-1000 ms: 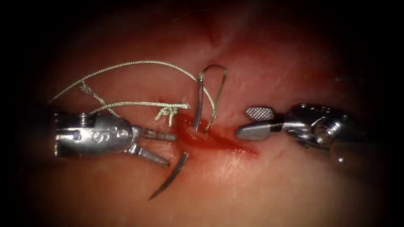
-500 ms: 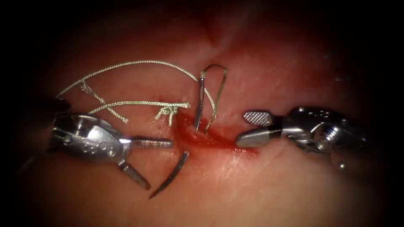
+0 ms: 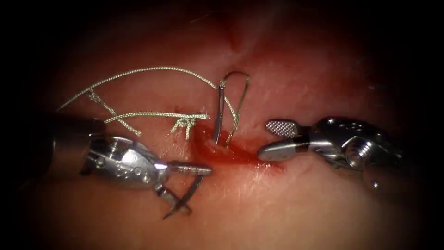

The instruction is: Wound Closure

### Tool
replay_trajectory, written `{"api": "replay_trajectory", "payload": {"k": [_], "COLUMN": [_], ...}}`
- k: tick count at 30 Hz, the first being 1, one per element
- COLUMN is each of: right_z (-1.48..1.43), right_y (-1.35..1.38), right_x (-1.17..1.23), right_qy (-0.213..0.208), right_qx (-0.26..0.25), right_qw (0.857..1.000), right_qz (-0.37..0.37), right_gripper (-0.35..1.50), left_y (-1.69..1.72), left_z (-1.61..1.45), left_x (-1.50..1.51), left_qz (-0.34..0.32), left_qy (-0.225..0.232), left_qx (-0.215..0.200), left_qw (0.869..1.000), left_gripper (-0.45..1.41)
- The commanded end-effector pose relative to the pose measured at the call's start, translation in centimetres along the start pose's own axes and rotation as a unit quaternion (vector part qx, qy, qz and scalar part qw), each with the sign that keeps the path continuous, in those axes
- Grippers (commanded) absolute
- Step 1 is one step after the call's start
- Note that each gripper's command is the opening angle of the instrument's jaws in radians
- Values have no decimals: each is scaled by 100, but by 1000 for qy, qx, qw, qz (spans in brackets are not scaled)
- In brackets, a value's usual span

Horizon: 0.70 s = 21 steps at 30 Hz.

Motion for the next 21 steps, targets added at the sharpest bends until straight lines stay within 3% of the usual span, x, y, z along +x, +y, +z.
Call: {"api": "replay_trajectory", "payload": {"k": [1, 3, 5, 6, 7, 12, 19, 20, 21], "right_z": [9, 9, 8, 7, 6, 0, -9, -9, -11], "right_y": [2, 2, 3, 3, 4, 6, -4, -7, -12], "right_x": [-1, -1, -1, -1, -1, 1, 12, 14, 17], "right_qy": [1, 1, 2, 3, 3, 2, 1, 0, 0], "right_qx": [-1, -3, -4, -3, -3, -1, 2, 3, 3], "right_qw": [1000, 1000, 1000, 1000, 1000, 1000, 1000, 1000, 999], "right_qz": [0, 0, 0, -1, -1, 0, -12, -19, -38], "right_gripper": [108, 108, 108, 106, 104, 103, 108, 106, 93], "left_y": [-4, -7, -6, -3, -1, 7, 15, 14, 13], "left_z": [4, 2, -1, -3, -4, -6, -6, -7, -9], "left_x": [-3, 0, 1, 2, 2, 11, 50, 57, 64], "left_qz": [-1, -1, -1, 3, -2, -72, -101, -104, -109], "left_qy": [5, 16, 23, 25, 26, 28, 80, 86, 93], "left_qx": [5, 14, 16, 16, 16, 9, -23, -25, -27], "left_qw": [1000, 1000, 1000, 1000, 1000, 997, 991, 991, 989], "left_gripper": [52, 35, -5, -38, -45, -45, -45, -45, -45]}}
